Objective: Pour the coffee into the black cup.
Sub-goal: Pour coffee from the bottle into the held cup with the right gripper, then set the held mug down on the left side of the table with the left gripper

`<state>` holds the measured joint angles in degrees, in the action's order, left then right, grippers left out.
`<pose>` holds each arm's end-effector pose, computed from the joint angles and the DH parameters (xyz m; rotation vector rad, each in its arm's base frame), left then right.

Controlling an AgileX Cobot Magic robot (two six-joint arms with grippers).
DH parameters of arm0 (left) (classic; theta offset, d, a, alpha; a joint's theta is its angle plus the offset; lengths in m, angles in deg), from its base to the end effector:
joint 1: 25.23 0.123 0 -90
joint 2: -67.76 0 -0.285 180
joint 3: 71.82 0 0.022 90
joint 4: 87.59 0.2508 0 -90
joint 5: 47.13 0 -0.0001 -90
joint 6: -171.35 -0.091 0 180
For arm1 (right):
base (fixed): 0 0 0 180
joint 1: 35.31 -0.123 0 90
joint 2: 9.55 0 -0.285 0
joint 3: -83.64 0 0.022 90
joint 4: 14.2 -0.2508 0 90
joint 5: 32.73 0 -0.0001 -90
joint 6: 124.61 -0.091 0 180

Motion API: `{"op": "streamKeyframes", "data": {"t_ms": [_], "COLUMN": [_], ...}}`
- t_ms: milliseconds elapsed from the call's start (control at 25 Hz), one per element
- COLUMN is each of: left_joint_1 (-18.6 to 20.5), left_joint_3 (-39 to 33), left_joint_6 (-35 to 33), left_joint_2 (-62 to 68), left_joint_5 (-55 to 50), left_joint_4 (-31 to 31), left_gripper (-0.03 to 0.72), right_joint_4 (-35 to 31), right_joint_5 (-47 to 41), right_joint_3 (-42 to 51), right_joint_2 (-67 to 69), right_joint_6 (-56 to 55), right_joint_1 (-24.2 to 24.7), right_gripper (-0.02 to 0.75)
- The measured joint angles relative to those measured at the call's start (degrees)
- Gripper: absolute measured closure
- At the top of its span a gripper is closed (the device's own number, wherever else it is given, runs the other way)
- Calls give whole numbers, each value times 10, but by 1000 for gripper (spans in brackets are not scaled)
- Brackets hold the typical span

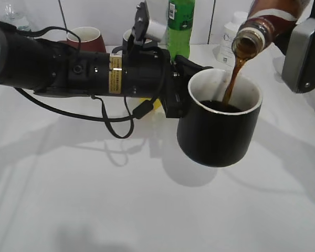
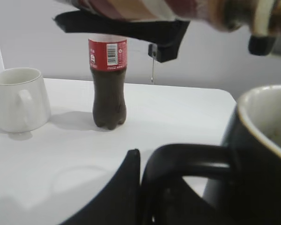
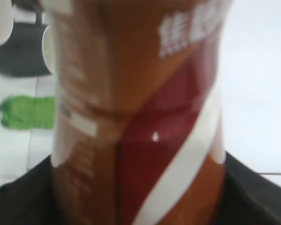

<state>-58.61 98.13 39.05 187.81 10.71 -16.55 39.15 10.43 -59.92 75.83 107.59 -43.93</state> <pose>0.2956 -0.2819 0.2129 1.2607 1.3418 -1.1203 0.2672 0.0910 0.2900 -1.5418 0.6050 -0.7152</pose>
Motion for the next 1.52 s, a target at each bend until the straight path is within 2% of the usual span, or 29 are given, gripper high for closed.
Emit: {"op": "streamKeyframes", "data": {"t_ms": [280, 520, 800, 1160, 1280, 1520], "left_joint_1": [0, 0, 15, 108, 139, 214], "left_joint_3": [0, 0, 0, -1, -9, -13], "left_joint_6": [0, 0, 0, 1, 1, 1], "left_joint_2": [0, 0, 0, -1, -10, -30], "left_joint_5": [-6, -7, -4, 48, 50, 57], "left_joint_4": [-41, -47, -47, -19, -10, 12], "left_gripper": [649, 649, 649, 649, 649, 649], "right_joint_4": [1, 1, 1, 1, 1, 1], "right_joint_5": [14, 42, 53, 23, 8, 6], "right_joint_3": [0, 0, 0, 0, 0, 0], "right_joint_2": [0, 0, 0, 0, 0, 0], "right_joint_6": [-83, -171, -359, -788, -833, -845], "right_joint_1": [0, 0, 0, 0, 0, 0], "right_gripper": [205, 205, 205, 205, 205, 205]}}
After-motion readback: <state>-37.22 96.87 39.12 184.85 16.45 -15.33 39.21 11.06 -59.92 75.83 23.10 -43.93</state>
